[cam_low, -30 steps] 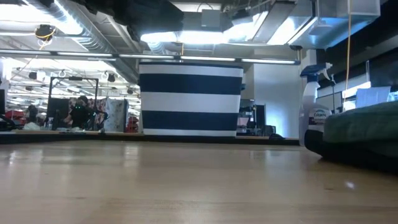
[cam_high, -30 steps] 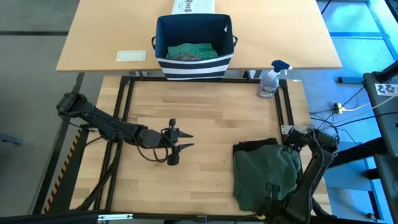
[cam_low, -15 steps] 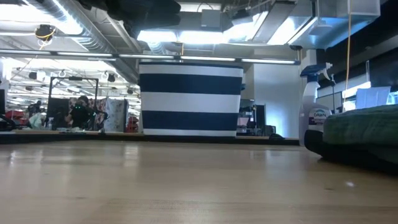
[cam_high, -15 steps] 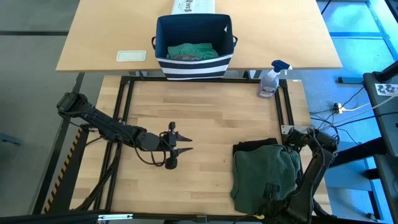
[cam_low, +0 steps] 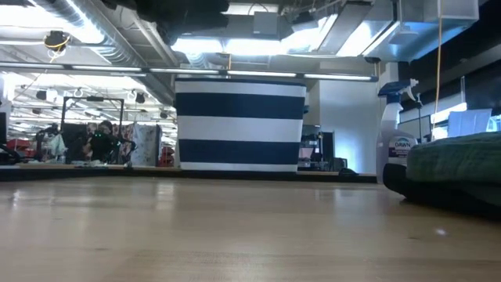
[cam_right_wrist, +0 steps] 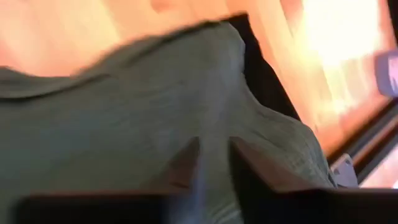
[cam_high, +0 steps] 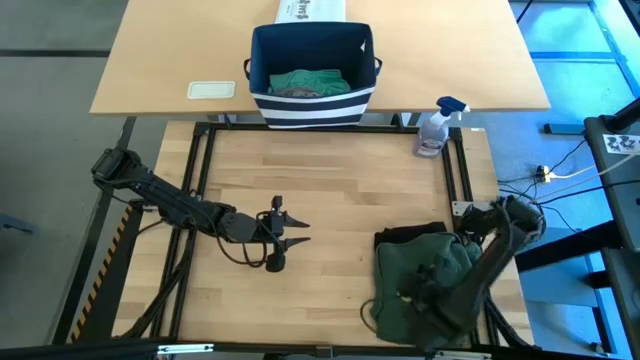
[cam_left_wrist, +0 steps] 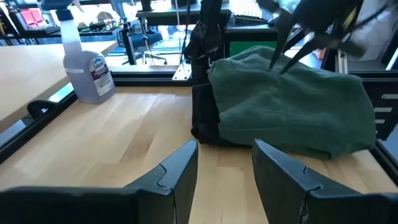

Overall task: Fold Laundry from Bin
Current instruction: Stack the folded green polo shirt on top of the folded black shirt, then fold the gray shirt

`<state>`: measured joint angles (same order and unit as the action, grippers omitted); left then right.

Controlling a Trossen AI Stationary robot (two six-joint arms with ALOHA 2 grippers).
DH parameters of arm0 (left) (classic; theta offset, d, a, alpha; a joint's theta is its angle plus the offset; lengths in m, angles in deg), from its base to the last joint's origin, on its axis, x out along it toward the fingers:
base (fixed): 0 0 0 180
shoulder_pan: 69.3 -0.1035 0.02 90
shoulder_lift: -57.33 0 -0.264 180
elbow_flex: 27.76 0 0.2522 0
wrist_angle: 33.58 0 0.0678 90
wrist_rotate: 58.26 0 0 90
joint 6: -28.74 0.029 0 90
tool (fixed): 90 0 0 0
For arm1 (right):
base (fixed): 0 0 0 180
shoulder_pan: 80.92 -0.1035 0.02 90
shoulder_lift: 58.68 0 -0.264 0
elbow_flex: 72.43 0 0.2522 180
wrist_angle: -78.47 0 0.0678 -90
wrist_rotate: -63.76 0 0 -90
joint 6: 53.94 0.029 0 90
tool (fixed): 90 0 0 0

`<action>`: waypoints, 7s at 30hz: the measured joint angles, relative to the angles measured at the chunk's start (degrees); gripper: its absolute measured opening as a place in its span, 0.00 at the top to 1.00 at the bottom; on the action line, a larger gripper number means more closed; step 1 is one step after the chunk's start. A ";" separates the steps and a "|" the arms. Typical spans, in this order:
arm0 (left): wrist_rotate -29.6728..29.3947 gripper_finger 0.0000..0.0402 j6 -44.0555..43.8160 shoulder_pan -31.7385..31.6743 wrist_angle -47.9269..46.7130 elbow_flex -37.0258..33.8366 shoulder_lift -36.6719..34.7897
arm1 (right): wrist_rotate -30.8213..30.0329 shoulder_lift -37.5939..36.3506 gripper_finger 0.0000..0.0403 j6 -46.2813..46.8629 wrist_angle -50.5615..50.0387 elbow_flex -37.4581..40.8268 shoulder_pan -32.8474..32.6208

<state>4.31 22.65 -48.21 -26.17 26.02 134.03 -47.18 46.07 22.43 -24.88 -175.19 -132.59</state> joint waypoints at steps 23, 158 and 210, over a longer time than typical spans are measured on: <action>1.18 0.64 -0.87 -0.30 0.28 0.32 -0.01 | 8.23 -21.17 1.00 -3.43 52.89 53.19 13.34; 14.45 1.00 21.63 -24.06 -70.03 30.39 5.87 | 31.50 -33.69 0.69 -89.56 82.96 23.88 78.23; 15.41 0.98 15.39 -20.26 -55.06 19.82 5.91 | 25.36 14.34 0.28 -105.32 51.93 -11.58 68.66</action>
<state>19.71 38.04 -68.48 -81.23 45.84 139.93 -21.82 60.40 -82.89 27.05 -186.76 -63.93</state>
